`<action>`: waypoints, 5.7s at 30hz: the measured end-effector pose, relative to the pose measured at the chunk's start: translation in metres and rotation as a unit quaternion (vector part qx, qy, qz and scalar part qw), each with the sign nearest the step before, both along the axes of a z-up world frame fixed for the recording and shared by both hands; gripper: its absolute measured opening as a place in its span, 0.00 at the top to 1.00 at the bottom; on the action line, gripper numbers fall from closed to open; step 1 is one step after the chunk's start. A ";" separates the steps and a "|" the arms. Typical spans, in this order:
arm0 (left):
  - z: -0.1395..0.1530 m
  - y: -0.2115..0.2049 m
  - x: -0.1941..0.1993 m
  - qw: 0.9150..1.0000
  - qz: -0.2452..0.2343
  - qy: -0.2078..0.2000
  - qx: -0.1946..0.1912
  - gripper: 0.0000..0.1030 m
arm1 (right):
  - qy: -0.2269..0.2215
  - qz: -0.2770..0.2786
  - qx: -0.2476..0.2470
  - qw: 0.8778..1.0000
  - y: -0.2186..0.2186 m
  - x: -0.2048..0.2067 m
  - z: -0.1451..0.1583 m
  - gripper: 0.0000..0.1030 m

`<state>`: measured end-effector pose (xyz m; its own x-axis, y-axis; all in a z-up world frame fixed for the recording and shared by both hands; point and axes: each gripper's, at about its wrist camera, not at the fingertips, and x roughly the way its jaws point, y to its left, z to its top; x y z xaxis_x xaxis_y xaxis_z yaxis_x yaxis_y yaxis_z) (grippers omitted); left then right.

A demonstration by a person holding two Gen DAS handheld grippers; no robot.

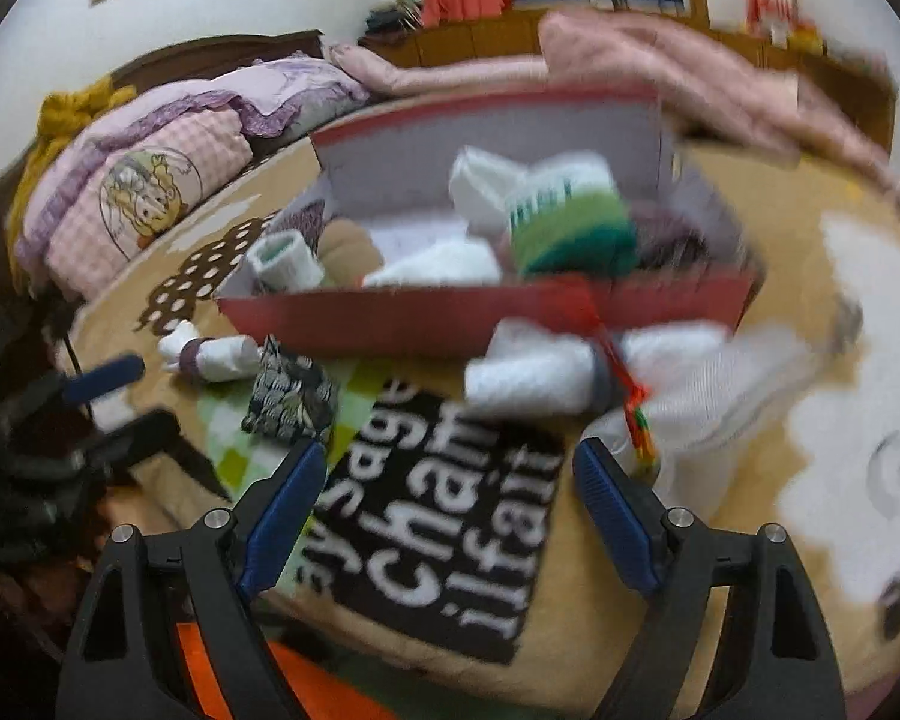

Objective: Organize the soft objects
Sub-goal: 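Grasp the white purple-banded roll with the left gripper while the right grasps the white mesh roll, then carry both held rolls over the shoebox and lower them inside, then open both grippers to release the rolls in the shoebox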

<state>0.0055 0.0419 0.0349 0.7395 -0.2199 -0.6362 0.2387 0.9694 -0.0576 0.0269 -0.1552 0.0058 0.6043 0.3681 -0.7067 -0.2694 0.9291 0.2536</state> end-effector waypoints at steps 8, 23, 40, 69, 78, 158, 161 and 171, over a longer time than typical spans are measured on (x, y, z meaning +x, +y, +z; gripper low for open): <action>0.008 0.027 -0.008 0.997 0.013 -0.012 -0.075 0.20 | 0.017 0.010 -0.015 1.000 0.003 0.003 -0.005 0.16; -0.037 0.024 0.062 0.997 0.056 0.033 -0.039 0.35 | -0.085 -0.015 -0.069 0.994 -0.041 -0.005 0.040 0.16; -0.033 0.002 0.047 0.999 0.003 0.032 -0.014 0.58 | -0.067 -0.044 -0.087 0.993 -0.015 0.028 0.006 0.17; -0.035 -0.016 0.048 0.999 0.019 0.027 0.038 0.59 | -0.111 -0.048 -0.111 0.986 0.000 0.019 0.017 0.76; 0.012 -0.009 0.023 1.000 0.018 -0.020 -0.013 0.59 | -0.144 -0.019 -0.066 0.987 0.009 -0.005 0.049 0.76; -0.005 -0.047 0.118 0.999 0.033 -0.021 0.037 0.54 | -0.081 -0.008 -0.031 0.996 0.009 0.095 0.025 0.72; -0.005 -0.049 0.121 0.998 0.032 -0.025 0.040 0.46 | -0.086 -0.007 -0.040 0.995 0.013 0.093 0.025 0.68; 0.008 -0.053 0.120 0.995 0.019 -0.080 0.051 0.25 | -0.116 0.003 -0.001 0.993 0.007 0.078 0.045 0.45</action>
<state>0.1251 -0.0113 0.0431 0.8396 -0.1308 -0.5272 0.2005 0.9767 0.0770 0.1048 -0.1480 0.0512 0.7488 0.3713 -0.5491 -0.3262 0.9275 0.1824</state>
